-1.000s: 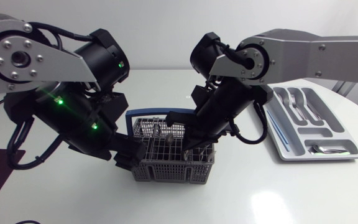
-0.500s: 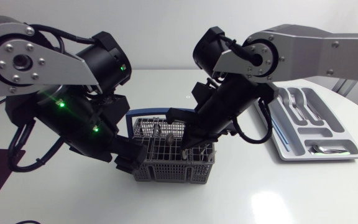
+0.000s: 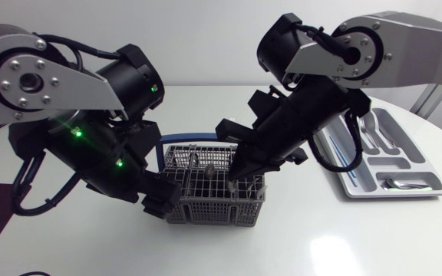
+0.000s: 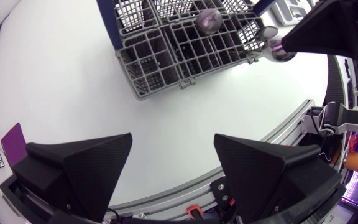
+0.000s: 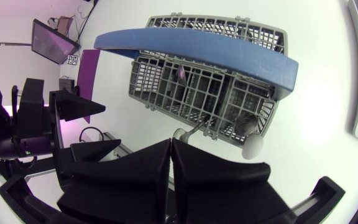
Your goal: Unload the cutlery basket into the drawer organizer.
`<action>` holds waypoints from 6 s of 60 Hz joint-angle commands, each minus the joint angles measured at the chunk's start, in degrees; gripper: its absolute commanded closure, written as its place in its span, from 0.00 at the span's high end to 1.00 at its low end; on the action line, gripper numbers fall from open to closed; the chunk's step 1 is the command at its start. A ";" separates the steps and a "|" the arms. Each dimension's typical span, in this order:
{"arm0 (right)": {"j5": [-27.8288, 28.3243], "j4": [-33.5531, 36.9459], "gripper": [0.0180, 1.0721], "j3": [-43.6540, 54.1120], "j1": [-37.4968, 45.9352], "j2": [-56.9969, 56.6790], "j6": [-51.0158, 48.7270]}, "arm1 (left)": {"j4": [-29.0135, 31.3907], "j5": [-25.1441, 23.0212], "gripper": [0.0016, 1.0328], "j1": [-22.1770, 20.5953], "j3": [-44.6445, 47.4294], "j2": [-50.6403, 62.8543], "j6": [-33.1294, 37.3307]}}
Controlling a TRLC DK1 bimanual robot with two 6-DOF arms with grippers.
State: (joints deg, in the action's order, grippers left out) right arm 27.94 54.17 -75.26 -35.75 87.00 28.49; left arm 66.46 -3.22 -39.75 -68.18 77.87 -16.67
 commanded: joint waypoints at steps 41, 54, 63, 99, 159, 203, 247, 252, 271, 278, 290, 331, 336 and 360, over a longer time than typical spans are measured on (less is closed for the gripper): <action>6.42 11.48 0.06 -6.83 3.14 -9.48 -3.53 | 0.25 -0.64 0.92 -2.35 -0.46 -1.49 -2.32; 6.33 17.46 0.06 -9.46 6.04 -12.82 -6.08 | 0.78 -0.64 0.92 -2.53 -1.25 -1.75 -3.46; 6.42 22.56 0.06 -10.08 13.60 -14.23 -11.79 | 1.13 -0.64 0.92 -2.79 -1.78 -1.75 -4.96; 4.22 25.28 0.06 -5.16 42.87 -12.65 -33.59 | 1.31 -0.64 0.92 -4.11 -2.75 -1.31 -7.42; -35.33 -15.06 0.06 10.40 58.07 4.32 -35.96 | 1.22 -0.64 0.92 -6.57 -3.18 0.36 -8.65; -36.03 -25.61 0.17 16.03 59.74 10.82 -37.28 | -0.98 -0.64 0.92 -10.00 -7.58 6.60 -13.04; -21.62 -7.15 0.94 14.97 49.19 -9.22 -32.71 | 0.17 -0.38 0.94 -7.10 -6.79 3.43 -12.87; -21.00 -3.55 0.95 14.27 44.10 -13.88 -30.69 | 0.87 -0.29 0.94 -6.40 -6.52 2.73 -12.78; -20.91 8.14 0.95 5.48 20.72 -20.03 -17.15 | 1.75 -0.12 0.94 -4.55 -5.38 -0.35 -12.69; -22.58 9.81 0.95 3.19 12.37 -18.62 -12.49 | 2.19 -0.03 0.94 -3.06 -4.41 -1.22 -12.60; -23.99 12.80 0.95 -2.08 2.61 -14.67 -5.90 | 3.33 0.06 0.95 -0.24 -3.80 -2.98 -11.72; -29.97 17.02 0.95 -7.09 -5.65 -10.45 -5.64 | 5.35 2.61 0.95 0.81 -1.69 -5.09 -11.37; -30.49 17.55 0.95 -7.26 -6.18 -10.01 -5.38 | 5.26 2.61 0.95 0.90 -1.43 -5.18 -11.28; -35.15 20.53 0.95 -7.62 -10.31 -8.87 -8.28 | 5.17 3.05 0.95 1.25 -1.25 -5.09 -11.11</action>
State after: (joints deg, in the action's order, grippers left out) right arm -6.55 73.60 -81.93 -45.34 77.30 19.88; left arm 71.07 -0.78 -38.89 -70.85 73.47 -28.47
